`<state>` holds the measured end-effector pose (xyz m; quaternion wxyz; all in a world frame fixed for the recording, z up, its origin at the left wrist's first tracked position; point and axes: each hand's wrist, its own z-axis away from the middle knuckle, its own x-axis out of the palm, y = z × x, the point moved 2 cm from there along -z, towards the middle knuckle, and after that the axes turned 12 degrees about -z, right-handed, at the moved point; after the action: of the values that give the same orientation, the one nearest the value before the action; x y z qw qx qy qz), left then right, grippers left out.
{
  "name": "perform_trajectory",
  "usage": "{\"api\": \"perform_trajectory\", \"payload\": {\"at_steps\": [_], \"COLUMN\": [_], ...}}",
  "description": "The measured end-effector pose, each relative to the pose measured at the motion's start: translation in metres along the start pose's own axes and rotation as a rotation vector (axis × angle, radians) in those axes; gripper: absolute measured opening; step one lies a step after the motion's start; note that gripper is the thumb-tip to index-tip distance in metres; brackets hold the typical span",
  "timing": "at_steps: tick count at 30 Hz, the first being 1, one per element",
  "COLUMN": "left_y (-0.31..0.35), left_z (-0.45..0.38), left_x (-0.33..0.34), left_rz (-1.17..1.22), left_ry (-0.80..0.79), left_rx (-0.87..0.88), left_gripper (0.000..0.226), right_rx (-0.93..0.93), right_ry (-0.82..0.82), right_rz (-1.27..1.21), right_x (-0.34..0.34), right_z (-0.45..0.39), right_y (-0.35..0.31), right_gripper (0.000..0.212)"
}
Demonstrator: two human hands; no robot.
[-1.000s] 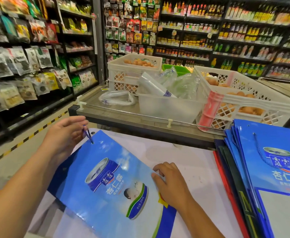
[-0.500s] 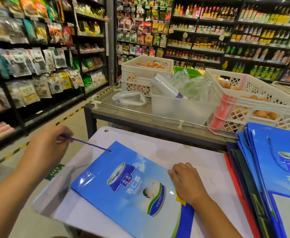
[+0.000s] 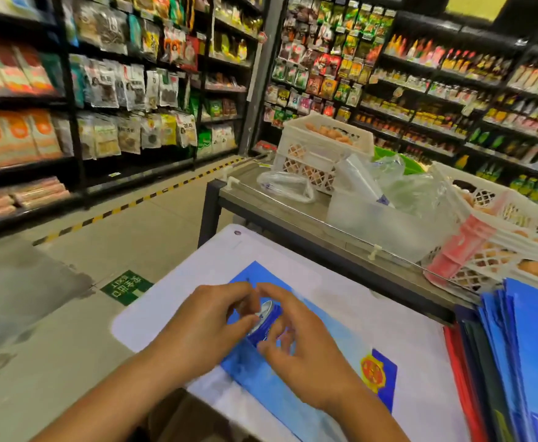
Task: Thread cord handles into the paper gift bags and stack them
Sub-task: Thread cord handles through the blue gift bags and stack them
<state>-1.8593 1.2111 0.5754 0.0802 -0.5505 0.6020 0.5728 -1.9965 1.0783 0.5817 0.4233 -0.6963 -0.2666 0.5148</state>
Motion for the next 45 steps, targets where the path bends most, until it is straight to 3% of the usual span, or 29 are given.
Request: {"api": "perform_trajectory", "payload": {"at_steps": [2,6,8,15,20,23,29,32,37,39,43,45], "left_y": [0.002,-0.018,-0.033,-0.048,-0.023,-0.021,-0.047,-0.074,-0.084,-0.080,-0.066,-0.061], "left_z": [0.005,0.016,0.022,0.030,0.028,0.024,0.017,0.015,0.000,-0.005,-0.007,-0.005], "left_x": [0.006,-0.003,-0.010,-0.015,0.002,0.012,0.020,0.021,0.024,0.025,0.029,0.034], "left_rz": [0.067,0.131,0.151,0.184,0.277,0.220,0.265,0.115,0.002,0.085,0.492,0.541], "left_ry": [-0.019,-0.026,-0.020,-0.011,-0.056,0.028,0.074,0.141,-0.045,-0.073,-0.140,-0.169], "left_rx": [-0.011,-0.096,-0.126,-0.204,-0.170,-0.181,-0.259,-0.382,-0.443,-0.463,-0.585,-0.552], "left_gripper": [0.015,0.014,0.017,0.015,0.010,0.014,0.021,0.016,0.022,0.024,0.033,0.036], "right_rx": [-0.009,-0.015,-0.024,0.053,0.169,0.206,0.125,0.184,0.252,0.253,0.250,0.252], "right_ry": [-0.047,0.104,0.123,0.212,0.017,0.075,0.268,0.329,0.350,0.335,0.333,0.343], "right_rz": [-0.052,-0.040,-0.016,0.116,-0.163,-0.321,-0.351,-0.322,-0.333,-0.325,-0.329,-0.366], "right_x": [0.017,0.014,0.007,-0.006,0.033,0.052,0.054,0.054,0.057,0.052,0.036,0.029], "right_z": [-0.004,-0.006,-0.004,0.001,0.001,-0.003,-0.007,-0.008,-0.012,-0.017,-0.024,-0.025], "right_y": [-0.007,0.013,0.023,0.038,0.017,0.011,0.016,0.028,0.044,0.048,0.055,0.059], "right_gripper": [0.061,0.018,0.008,0.031,0.066,0.055,0.005,0.010,0.009,0.010,0.016,0.017]}}
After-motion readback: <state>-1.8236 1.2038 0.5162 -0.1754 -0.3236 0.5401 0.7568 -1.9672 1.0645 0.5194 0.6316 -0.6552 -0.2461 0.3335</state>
